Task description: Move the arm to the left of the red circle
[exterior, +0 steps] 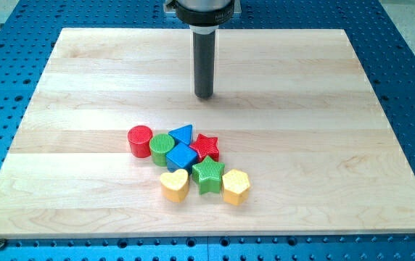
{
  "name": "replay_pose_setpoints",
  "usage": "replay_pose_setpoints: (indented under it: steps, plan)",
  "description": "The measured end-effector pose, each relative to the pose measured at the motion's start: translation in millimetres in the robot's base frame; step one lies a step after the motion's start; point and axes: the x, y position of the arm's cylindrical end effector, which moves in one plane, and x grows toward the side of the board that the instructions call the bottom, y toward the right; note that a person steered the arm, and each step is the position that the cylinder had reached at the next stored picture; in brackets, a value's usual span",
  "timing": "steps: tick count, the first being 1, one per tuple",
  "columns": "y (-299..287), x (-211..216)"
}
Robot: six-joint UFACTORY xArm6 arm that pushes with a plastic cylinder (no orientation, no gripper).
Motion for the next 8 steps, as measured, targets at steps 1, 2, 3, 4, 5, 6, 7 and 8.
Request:
replay_pose_setpoints:
  steps: [1, 2, 3, 4, 5, 6, 7, 8]
  plan:
    - [0, 0]
    - [0, 0]
    - [-1, 1]
    - [-1, 1]
    - [2, -13]
    - [-45, -20]
    - [-158, 2]
    - [-228, 26]
